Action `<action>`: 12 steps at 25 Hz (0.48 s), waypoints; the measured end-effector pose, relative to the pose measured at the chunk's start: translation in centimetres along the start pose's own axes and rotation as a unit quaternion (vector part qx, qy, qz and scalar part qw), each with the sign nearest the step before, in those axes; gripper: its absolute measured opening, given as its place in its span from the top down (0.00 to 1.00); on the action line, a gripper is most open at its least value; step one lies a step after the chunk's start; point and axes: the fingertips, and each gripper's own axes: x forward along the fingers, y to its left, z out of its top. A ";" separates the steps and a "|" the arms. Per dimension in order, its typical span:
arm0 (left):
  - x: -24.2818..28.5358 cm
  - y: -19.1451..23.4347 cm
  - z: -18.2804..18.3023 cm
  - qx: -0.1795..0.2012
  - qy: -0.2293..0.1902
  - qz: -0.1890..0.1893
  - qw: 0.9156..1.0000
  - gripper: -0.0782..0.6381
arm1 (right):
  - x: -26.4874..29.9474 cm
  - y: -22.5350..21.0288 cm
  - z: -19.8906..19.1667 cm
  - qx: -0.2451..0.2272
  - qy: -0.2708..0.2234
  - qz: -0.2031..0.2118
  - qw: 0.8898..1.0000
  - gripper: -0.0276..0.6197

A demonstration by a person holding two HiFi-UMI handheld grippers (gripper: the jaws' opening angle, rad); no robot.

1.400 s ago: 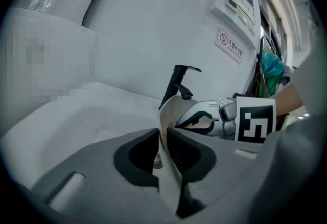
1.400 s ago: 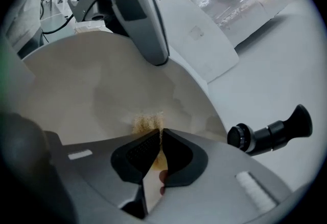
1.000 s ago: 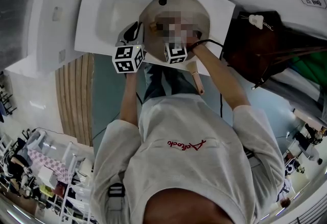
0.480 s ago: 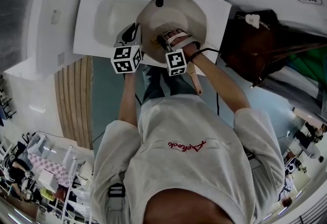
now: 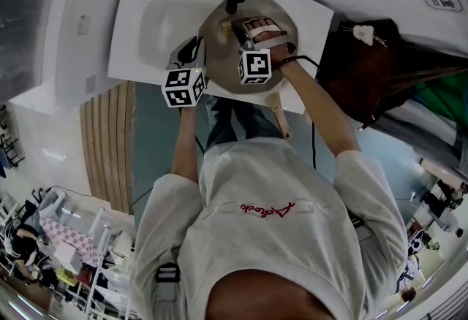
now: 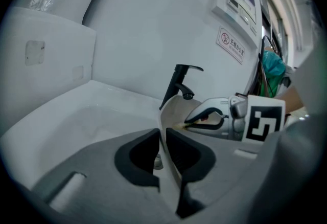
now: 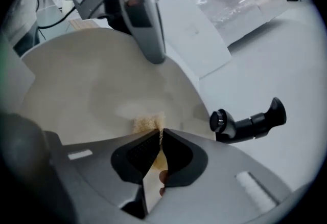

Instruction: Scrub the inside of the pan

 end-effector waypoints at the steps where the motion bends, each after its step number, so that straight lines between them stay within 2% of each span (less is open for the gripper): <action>1: 0.0 0.0 0.0 0.000 0.000 0.000 1.000 0.83 | 0.5 -0.8 -0.4 0.004 0.006 -0.008 1.000 0.92; 5: 0.0 0.0 -0.1 0.000 0.001 -0.001 1.000 0.83 | 1.9 -2.0 -1.1 0.004 0.014 -0.009 1.000 0.91; 12: 0.1 0.0 0.0 0.002 0.003 -0.003 1.000 0.83 | 2.5 -0.8 -1.3 -0.004 0.017 0.020 1.000 0.91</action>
